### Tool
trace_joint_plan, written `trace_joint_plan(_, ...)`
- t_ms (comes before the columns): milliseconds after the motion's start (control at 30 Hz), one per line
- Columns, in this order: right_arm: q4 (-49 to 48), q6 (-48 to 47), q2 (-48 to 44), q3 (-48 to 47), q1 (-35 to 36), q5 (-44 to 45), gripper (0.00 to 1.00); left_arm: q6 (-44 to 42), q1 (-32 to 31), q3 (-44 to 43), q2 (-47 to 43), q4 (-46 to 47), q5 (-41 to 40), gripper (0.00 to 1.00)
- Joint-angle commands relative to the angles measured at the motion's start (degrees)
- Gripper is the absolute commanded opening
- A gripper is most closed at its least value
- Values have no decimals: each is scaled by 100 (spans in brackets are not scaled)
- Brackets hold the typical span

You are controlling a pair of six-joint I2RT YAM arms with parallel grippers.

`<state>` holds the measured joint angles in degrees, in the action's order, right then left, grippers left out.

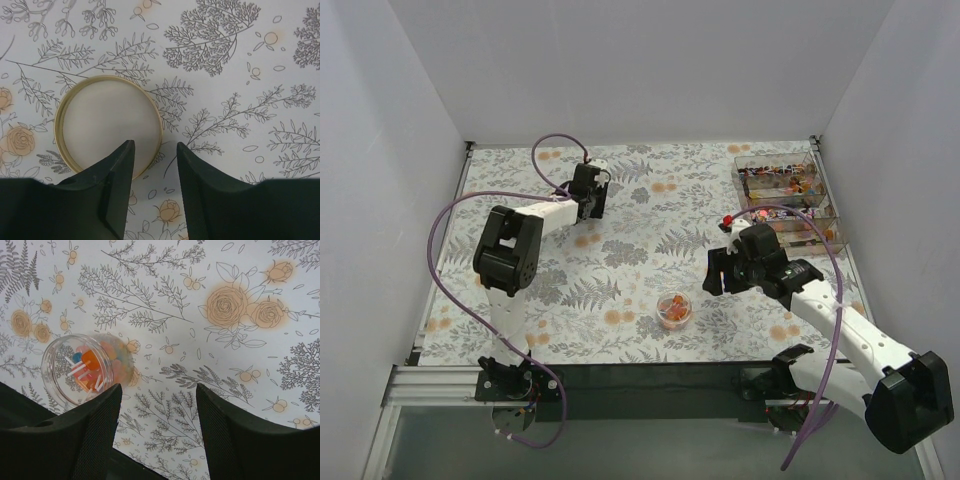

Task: Pack the candies
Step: Pick up the bottle lid at the center of the board.

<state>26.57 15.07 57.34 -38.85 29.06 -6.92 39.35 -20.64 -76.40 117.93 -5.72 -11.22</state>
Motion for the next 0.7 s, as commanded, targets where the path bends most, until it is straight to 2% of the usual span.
trace_joint_plan(0, -240, -4, -135, 114, 47, -257, 67, -173, 52, -305, 36, 0, -82, 38)
trace_joint_plan(133, -240, -39, -118, 53, 65, -450, 67, -165, 43, -235, -15, -140, 348, 18)
trace_joint_plan(233, -205, -39, -39, 0, 109, -521, 66, -174, 52, 133, -339, -140, 769, 8)
trace_joint_plan(267, -178, -31, -4, -17, 126, -547, 66, -165, 52, 213, -463, -175, 840, 1)
trace_joint_plan(400, -108, 75, 154, -96, 442, -565, 64, -86, 34, 818, -1209, -184, 1096, 0)
trace_joint_plan(667, -46, 409, 707, -404, 1145, 366, 62, 274, -308, 2206, -2914, -255, 1465, 0)
